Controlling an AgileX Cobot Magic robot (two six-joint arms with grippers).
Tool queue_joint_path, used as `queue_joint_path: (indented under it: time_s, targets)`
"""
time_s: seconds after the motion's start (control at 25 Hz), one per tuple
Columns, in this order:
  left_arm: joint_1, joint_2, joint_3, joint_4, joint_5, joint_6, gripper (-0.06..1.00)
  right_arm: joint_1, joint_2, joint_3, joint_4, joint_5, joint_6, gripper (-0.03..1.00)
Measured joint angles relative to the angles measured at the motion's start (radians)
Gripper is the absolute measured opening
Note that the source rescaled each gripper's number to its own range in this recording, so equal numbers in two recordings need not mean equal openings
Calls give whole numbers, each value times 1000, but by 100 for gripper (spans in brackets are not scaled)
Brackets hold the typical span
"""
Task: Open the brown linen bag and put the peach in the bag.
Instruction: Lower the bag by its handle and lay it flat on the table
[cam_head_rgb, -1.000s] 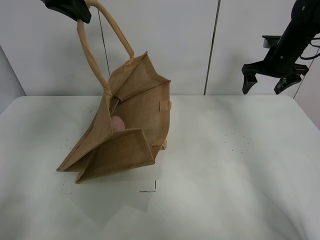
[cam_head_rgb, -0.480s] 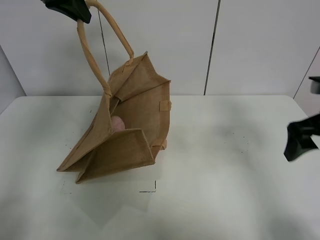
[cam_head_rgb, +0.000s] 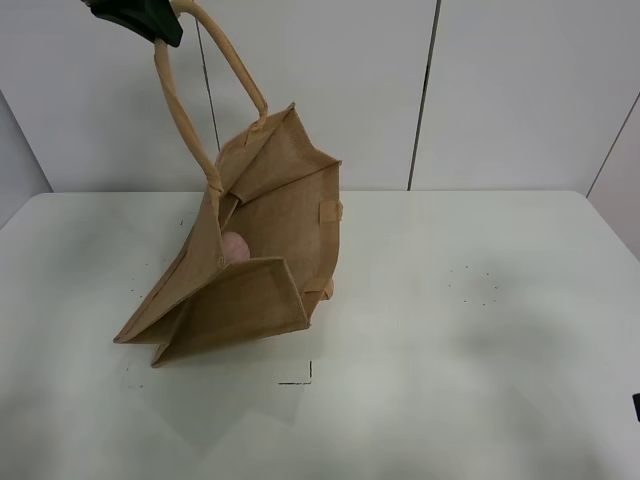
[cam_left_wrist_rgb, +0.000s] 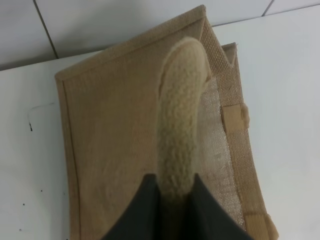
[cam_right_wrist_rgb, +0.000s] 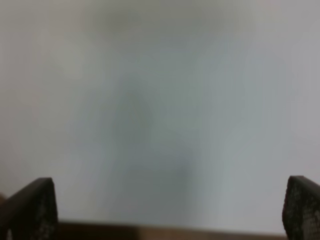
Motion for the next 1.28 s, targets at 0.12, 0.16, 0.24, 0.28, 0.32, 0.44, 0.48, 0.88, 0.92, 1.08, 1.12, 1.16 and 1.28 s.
queue_joint_path:
  time_s: [0.12,0.16,0.24,0.28,0.32,0.44,0.48,0.88,0.92,1.08,1.12,1.16,1.28]
  targets:
    - [0,0,0,0,0,0,0,0,-151,12,1,-22,10,100]
    - [0,0,0,0,0,0,0,0,-191,13,1,-24,14,100]
    - [0,0,0,0,0,0,0,0,-255,16,1,-24,17,100]
    - [0,0,0,0,0,0,0,0,-278,16,1,-24,18,100]
    - [0,0,0,0,0,1,0,0,-305,16,1,-24,18,100]
    - [0,0,0,0,0,1,0,0,-391,16,1,-24,18,100]
    - [0,0,0,0,0,1,0,0,-413,16,1,-24,18,100]
    - [0,44,0,-3,0,1,0,0,-426,16,1,-24,18,100]
    - [0,65,0,-4,0,1,0,0,-426,16,1,-24,18,100]
    - [0,181,0,-28,-1,1,0,0,-426,16,1,-24,19,100]
    - [-1,216,0,-41,-1,1,0,0,-426,16,1,-24,19,100]
    - [-1,244,0,-58,-2,0,0,0,-426,16,1,-24,19,100]
    - [-1,343,0,-108,-3,5,0,0,-426,16,1,-24,19,100]
